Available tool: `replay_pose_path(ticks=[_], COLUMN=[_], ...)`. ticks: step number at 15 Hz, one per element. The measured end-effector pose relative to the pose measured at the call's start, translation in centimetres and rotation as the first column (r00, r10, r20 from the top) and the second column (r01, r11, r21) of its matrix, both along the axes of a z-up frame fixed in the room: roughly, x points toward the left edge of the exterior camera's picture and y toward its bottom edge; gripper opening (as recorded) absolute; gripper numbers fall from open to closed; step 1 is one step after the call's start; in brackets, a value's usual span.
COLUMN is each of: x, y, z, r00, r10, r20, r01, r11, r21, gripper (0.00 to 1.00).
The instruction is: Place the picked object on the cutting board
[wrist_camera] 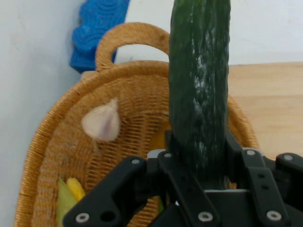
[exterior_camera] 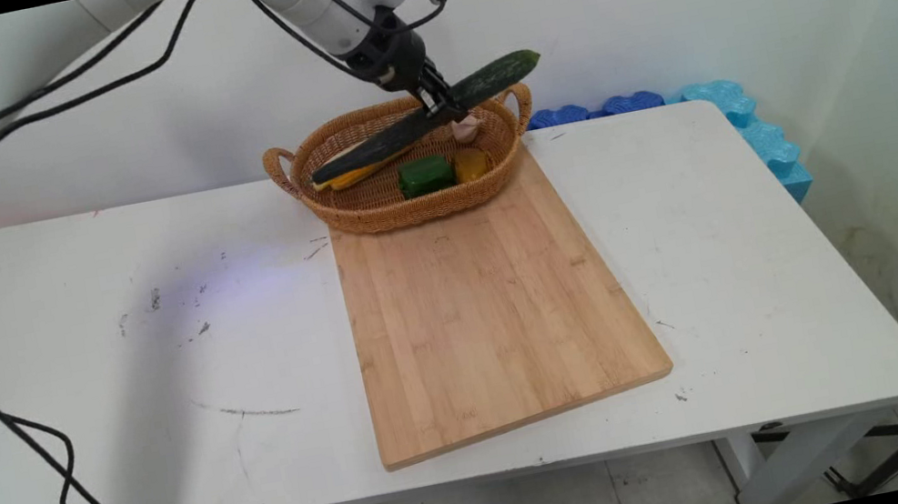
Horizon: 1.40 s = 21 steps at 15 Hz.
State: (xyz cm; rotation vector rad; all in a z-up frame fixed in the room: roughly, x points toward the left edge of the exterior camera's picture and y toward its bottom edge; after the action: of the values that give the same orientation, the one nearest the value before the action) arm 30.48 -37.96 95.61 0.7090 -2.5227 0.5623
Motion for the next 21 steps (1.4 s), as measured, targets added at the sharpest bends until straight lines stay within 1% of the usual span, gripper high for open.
replay_pose_path(ticks=[2, 8, 12, 15, 18, 21], x=[-0.2, -1.2, -2.0, -2.5, -2.8, -2.9], y=[1.0, 4.8, 7.3, 8.8, 9.7, 9.9], z=[0.2, 0.1, -0.6, -1.6, -2.8, -3.8], r00=[1.0, 1.0, 0.999, 0.999, 0.999, 1.0], r10=[-0.001, 0.019, 0.045, 0.053, 0.04, 0.016], r20=[0.002, -0.004, -0.009, -0.006, 0.005, 0.02], r01=[0.001, -0.018, -0.043, -0.052, -0.04, -0.019], r11=[1.0, 0.998, 0.992, 0.987, 0.984, 0.983], r21=[0.01, 0.068, 0.117, 0.152, 0.174, 0.184], gripper=[0.0, 0.0, 0.0, 0.0, 0.0, 0.0])
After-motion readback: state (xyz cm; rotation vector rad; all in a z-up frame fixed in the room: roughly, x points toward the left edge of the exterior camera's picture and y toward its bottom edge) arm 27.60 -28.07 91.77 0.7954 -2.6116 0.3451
